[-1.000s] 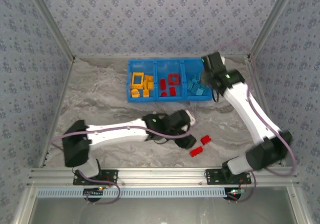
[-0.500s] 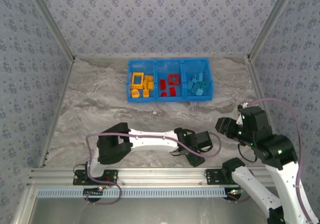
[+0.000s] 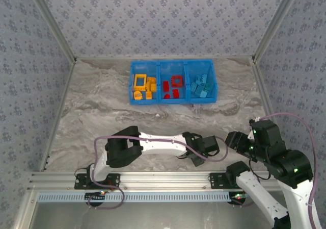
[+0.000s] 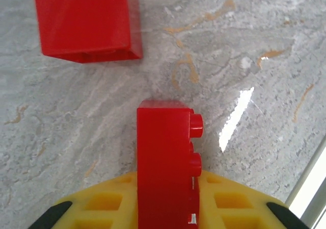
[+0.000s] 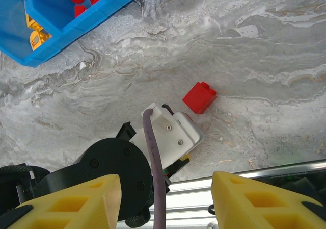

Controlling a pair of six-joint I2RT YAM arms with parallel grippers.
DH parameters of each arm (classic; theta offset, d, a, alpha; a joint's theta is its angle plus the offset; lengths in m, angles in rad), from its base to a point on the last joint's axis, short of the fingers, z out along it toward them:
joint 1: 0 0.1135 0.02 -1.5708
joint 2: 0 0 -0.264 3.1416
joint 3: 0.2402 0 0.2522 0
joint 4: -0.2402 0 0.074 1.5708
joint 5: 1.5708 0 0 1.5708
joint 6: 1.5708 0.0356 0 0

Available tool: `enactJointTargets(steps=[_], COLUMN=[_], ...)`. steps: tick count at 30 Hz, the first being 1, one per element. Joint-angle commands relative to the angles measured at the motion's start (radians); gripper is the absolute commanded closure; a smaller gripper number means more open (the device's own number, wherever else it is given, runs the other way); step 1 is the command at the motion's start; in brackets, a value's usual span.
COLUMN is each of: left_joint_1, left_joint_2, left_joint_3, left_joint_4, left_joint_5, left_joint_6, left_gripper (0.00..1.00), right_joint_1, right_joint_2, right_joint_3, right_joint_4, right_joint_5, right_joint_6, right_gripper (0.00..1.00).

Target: Sort the legos into containers by color

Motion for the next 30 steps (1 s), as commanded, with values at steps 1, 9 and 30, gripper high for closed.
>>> enactJointTargets(steps=[1, 9, 30], left_joint_1=[0.006, 0.213, 0.738], left_joint_2=[-0.061, -0.365, 0.094], left_joint_3=[-0.001, -0.119, 0.497], left_joint_4=[0.000, -0.013, -0.078], left_joint_5=[-0.051, -0.038, 0.302], left_joint_6=[-0.019, -0.118, -0.345], left_gripper=[0.76, 0.77, 0.78], right_joint_1=[-0.003, -0.003, 0.393], right_joint_2=[-0.002, 0.062, 0.459], right_joint_3=[0.013, -0.036, -0.133], right_joint_4=[0.019, 0.263, 0.803], right_joint_5=[-0.024, -0.154, 0.185], right_joint_6=[-0.017, -0.122, -0.157], right_gripper=[0.48, 0.48, 0.50])
